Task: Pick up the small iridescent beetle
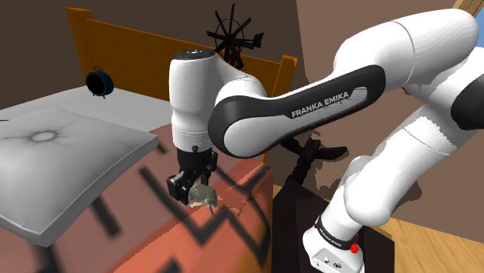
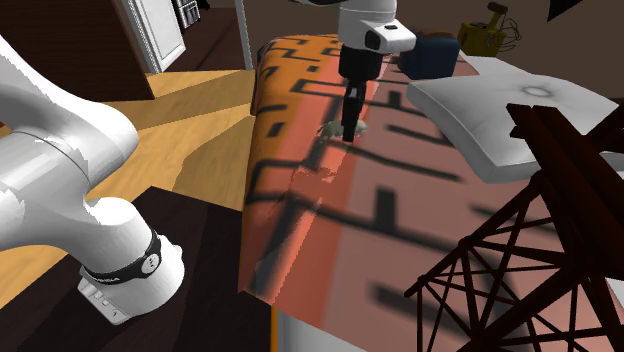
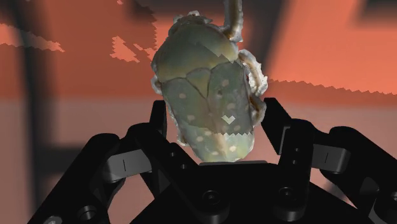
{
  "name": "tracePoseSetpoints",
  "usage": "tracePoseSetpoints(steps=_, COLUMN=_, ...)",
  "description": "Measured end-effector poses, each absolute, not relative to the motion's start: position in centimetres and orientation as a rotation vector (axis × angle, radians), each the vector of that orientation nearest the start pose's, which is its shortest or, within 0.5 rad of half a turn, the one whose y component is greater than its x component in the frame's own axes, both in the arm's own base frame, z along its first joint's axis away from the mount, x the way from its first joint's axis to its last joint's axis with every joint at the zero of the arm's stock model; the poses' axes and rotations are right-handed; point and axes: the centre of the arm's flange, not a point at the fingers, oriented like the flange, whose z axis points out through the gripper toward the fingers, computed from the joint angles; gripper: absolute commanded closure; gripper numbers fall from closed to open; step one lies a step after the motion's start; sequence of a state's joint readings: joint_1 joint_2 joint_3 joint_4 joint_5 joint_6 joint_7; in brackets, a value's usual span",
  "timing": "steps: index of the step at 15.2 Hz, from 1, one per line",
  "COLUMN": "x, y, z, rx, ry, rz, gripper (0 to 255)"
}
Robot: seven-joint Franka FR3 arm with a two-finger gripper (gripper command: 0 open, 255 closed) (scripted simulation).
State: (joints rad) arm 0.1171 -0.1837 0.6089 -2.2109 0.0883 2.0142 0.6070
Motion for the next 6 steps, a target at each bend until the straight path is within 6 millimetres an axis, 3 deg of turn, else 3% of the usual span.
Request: tracePoseSetpoints(steps=6, x=36.3, y=33.8, z=46.8, rx=-3.187, ry=-0.11, rz=0.029, gripper=255)
